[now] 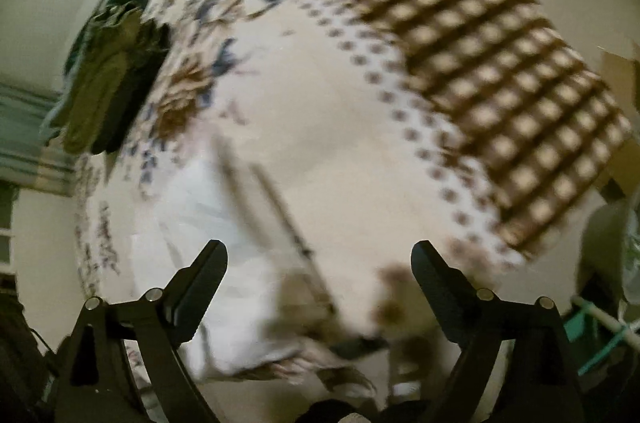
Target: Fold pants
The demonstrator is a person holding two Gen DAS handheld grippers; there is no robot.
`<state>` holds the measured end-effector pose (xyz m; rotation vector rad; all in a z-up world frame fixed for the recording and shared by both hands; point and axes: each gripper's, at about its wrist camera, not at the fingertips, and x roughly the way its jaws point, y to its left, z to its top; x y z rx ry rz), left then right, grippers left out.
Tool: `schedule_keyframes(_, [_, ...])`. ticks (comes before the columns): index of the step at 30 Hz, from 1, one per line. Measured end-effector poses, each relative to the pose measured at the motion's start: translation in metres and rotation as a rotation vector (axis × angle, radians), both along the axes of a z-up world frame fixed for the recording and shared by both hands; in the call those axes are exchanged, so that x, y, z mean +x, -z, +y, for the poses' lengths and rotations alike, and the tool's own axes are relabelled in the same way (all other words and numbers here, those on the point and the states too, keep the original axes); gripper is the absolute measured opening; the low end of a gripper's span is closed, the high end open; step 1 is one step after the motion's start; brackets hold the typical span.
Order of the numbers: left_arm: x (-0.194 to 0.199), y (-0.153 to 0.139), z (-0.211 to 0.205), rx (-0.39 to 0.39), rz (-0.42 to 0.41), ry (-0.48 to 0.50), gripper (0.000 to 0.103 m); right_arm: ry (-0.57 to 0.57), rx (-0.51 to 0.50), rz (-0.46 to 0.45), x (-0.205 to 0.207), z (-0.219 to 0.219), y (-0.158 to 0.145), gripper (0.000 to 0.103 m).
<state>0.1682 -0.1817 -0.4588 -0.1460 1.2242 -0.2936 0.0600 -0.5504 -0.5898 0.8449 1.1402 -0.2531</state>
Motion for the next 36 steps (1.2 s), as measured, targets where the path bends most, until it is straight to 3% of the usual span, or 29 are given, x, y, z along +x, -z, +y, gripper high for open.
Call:
schedule_keyframes(5, [0.025,0.031,0.057,0.116,0.058,-0.072,0.087,-0.093,0.054,-0.015,0.044,0.019,0.019,0.096])
schedule_keyframes(11, [0.062,0.065,0.096,0.160,0.107,-0.125,0.087,-0.091,0.225,0.026,0.070,0.021,0.068,0.095])
schedule_keyframes(12, [0.066,0.065,0.097,0.160,0.104,-0.124,0.087,-0.091,0.256,0.013,0.071,0.024,0.072,0.087])
schedule_keyframes(13, [0.073,0.067,0.098,0.155,0.103,-0.119,0.087,-0.093,0.260,0.006,0.072,0.027,0.073,0.060])
schedule_keyframes(14, [0.078,0.069,0.099,0.153,0.101,-0.119,0.087,-0.100,0.248,0.010,0.072,0.029,0.072,0.041])
schedule_keyframes(16, [0.085,0.070,0.100,0.140,0.104,-0.122,0.087,-0.109,0.189,0.004,0.071,0.037,0.063,0.018])
schedule_keyframes(23, [0.112,0.080,0.086,0.067,0.148,-0.115,0.087,0.012,0.033,0.015,0.042,0.031,0.026,0.013])
schedule_keyframes(28, [0.135,0.106,0.057,0.064,0.189,-0.062,0.087,0.117,0.034,0.073,0.024,0.009,0.045,0.013])
schedule_keyframes(33, [0.154,0.138,0.055,0.083,0.238,-0.050,0.102,0.093,0.002,0.109,0.028,-0.003,0.063,0.014])
schedule_keyframes(36, [0.154,0.135,0.062,0.059,0.251,-0.057,0.102,0.088,0.057,0.150,0.034,-0.007,0.079,0.024])
